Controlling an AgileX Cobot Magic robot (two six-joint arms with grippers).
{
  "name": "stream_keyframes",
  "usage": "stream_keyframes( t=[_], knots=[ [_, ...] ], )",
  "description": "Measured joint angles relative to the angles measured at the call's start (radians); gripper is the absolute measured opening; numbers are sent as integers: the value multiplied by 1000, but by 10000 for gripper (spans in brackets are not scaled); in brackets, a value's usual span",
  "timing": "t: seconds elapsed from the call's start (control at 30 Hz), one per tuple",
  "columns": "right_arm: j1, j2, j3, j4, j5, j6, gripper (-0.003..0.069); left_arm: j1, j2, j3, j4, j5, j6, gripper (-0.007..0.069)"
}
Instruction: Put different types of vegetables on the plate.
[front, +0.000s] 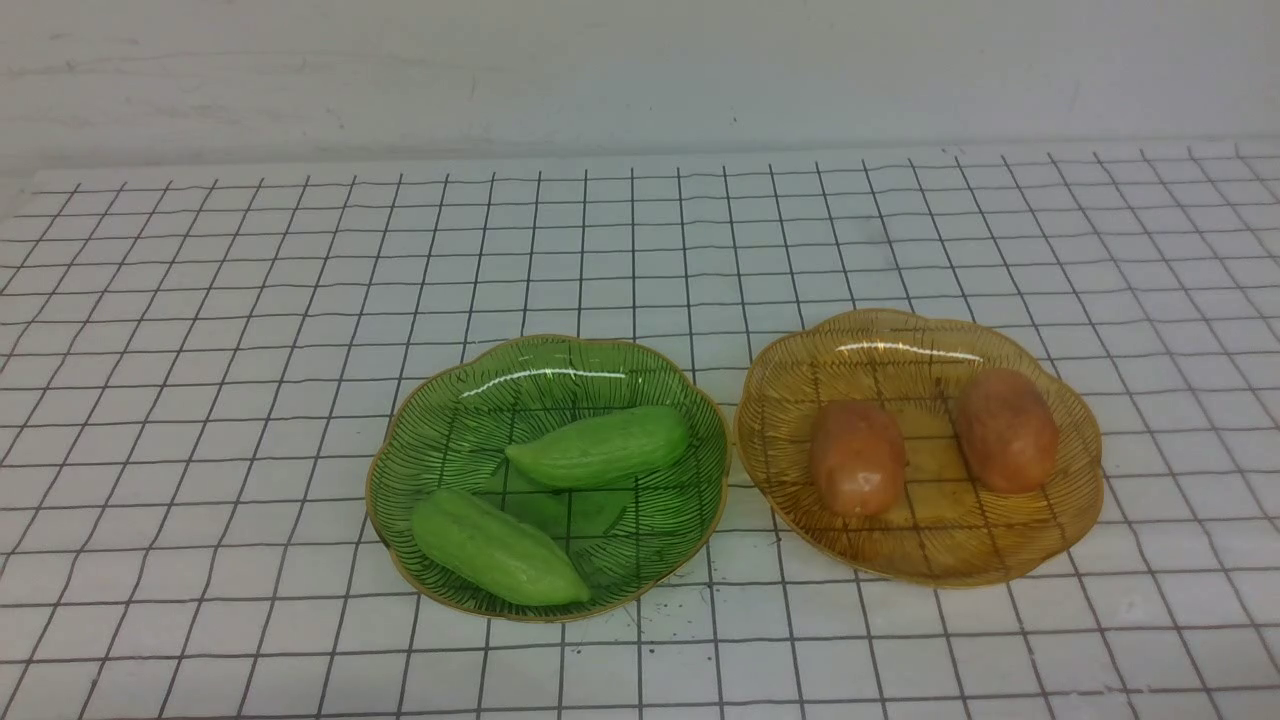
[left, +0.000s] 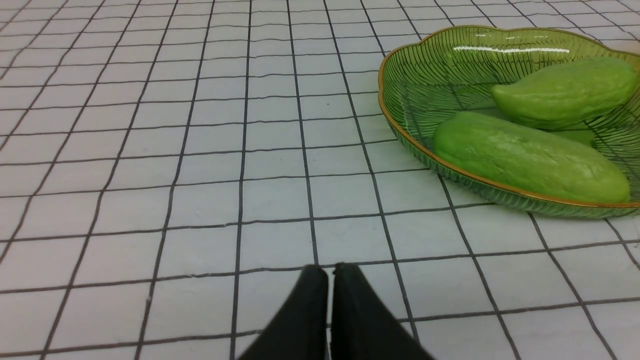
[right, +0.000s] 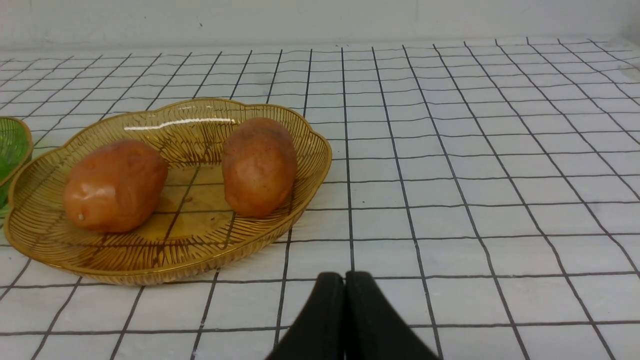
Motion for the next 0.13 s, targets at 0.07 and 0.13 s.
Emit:
stream_keyframes(
  t=[0.07, 0.13],
  knots=[
    [0, 0, 0, 0, 0, 0, -15, 0, 0, 0, 0, 0, 0, -3],
    [0, 0, 0, 0, 0, 0, -15, 0, 0, 0, 0, 0, 0, -3]
  ],
)
